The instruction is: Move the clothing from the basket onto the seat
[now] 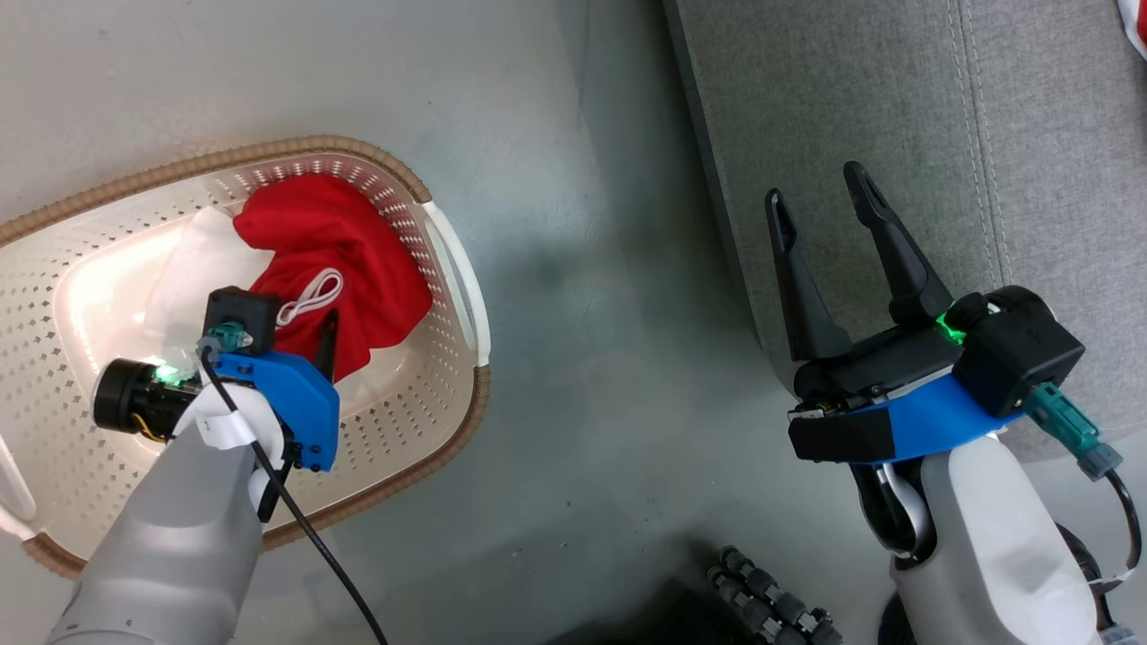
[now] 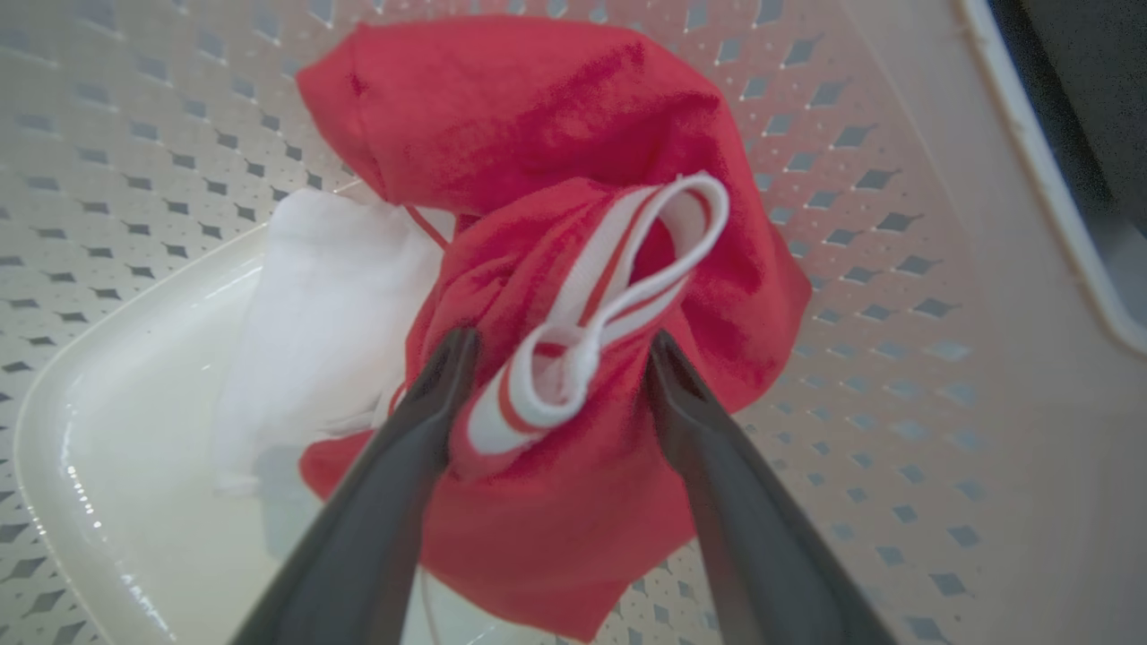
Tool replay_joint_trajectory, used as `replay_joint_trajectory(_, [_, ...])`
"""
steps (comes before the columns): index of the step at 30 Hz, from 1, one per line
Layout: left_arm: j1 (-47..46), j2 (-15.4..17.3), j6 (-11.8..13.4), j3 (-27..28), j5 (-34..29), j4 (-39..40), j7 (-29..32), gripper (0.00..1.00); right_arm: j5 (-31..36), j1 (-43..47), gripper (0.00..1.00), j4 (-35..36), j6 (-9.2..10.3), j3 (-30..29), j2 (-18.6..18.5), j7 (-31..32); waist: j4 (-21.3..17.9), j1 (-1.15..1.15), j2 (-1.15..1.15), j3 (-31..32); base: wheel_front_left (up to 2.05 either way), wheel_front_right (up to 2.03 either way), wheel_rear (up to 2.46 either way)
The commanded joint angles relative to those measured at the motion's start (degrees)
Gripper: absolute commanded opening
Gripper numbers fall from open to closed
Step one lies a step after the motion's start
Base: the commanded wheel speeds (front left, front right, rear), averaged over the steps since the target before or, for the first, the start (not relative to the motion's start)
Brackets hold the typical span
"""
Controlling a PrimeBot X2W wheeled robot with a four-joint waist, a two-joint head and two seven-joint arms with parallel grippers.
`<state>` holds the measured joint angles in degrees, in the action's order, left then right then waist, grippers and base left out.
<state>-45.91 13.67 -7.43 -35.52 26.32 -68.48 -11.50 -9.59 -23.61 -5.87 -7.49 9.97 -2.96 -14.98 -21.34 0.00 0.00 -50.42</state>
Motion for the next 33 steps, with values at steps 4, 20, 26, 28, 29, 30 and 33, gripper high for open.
replay_joint_trajectory(4, [-1.2,-0.4,-0.1,-1.0,0.3,-1.1,0.3,0.49,-0.1,-0.6,1.0,0.5,-0.01,-0.1,0.1,-0.3,0.1,0.0,0.0,0.2,0.0,0.0,0.0])
replay_joint_trajectory(20, [-0.4,-0.8,-0.1,-3.5,3.6,-2.1,-0.2,0.0,-0.6,-1.2,1.0,0.2,-0.01,0.7,0.1,-0.3,1.0,0.0,0.0,1.9,0.0,0.0,0.0])
replay_joint_trajectory(26, [1.1,-1.3,-0.1,-4.1,5.0,-2.5,-0.7,0.0,-0.8,-1.3,1.0,-0.7,-0.01,1.1,0.1,-0.3,1.4,0.0,0.0,5.1,0.0,0.0,0.0])
replay_joint_trajectory(28, [1.8,-1.6,-0.1,-4.4,5.4,-2.6,-1.1,0.0,-1.0,-1.3,1.0,-1.1,-0.01,1.1,0.1,-0.3,1.5,0.0,0.0,7.0,0.0,0.0,0.0])
replay_joint_trajectory(29, [2.1,-1.7,-0.1,-4.5,5.6,-2.6,-1.3,0.0,-1.1,-1.1,1.0,-1.3,-0.01,1.1,0.1,-0.3,1.7,0.0,0.0,8.0,0.0,0.0,0.0])
replay_joint_trajectory(30, [2.6,-2.1,-0.1,-4.7,5.8,-2.6,-1.4,0.0,-1.1,-0.9,1.0,-1.6,-0.01,1.1,0.1,-0.3,1.9,0.0,0.0,9.2,0.0,0.0,0.0])
replay_joint_trajectory(33, [4.3,-3.1,-0.1,-5.1,6.5,-2.3,-1.9,0.0,-1.0,0.0,1.0,-2.3,-0.01,0.6,0.1,-0.3,2.8,0.0,0.0,12.8,0.0,0.0,0.0])
